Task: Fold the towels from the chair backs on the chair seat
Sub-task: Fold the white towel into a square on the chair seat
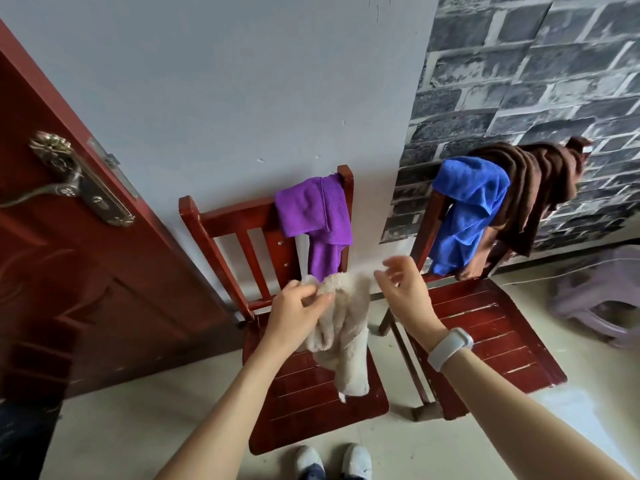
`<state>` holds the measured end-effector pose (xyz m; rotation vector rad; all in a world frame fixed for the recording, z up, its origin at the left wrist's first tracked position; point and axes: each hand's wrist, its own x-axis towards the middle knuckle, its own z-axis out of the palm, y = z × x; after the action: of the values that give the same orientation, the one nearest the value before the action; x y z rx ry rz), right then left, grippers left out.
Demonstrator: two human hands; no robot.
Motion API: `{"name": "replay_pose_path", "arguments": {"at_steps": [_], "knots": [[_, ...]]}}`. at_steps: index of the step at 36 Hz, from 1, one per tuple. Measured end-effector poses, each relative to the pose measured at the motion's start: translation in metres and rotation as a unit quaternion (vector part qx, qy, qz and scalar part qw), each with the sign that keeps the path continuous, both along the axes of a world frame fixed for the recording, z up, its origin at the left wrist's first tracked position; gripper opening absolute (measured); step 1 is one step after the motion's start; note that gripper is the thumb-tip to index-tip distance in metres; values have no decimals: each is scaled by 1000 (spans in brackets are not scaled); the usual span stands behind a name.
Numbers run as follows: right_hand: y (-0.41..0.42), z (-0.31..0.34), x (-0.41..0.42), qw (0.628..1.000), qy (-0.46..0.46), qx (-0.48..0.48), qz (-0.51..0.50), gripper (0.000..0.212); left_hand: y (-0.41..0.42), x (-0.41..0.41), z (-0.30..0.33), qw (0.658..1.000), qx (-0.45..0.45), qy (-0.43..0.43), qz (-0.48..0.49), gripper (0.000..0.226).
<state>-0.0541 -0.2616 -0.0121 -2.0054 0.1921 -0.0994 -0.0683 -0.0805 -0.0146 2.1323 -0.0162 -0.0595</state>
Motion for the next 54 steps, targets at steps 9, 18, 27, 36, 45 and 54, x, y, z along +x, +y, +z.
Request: {"name": "replay_pose_path", "arguments": {"at_steps": [9, 18, 27, 36, 45, 54], "knots": [[13, -16, -27, 954, 184, 130, 199, 11, -4, -1, 15, 997, -75, 19, 31, 50], [11, -18, 0, 939, 203, 233, 147, 8, 21, -2, 16, 985, -151, 80, 35, 42], [-13, -21, 14, 956, 224, 175, 70, 12, 56, -2, 22, 988, -118, 85, 42, 21], [-47, -59, -10, 960, 277, 4, -32, 25, 109, -27, -33, 991, 102, 77, 45, 11], [-36, -75, -14, 956, 263, -129, -27, 31, 112, -35, -74, 973, 147, 167, 56, 9], [-62, -85, -26, 910, 413, 5, 32, 14, 112, -47, -87, 925, -27, 375, 53, 17]]}}
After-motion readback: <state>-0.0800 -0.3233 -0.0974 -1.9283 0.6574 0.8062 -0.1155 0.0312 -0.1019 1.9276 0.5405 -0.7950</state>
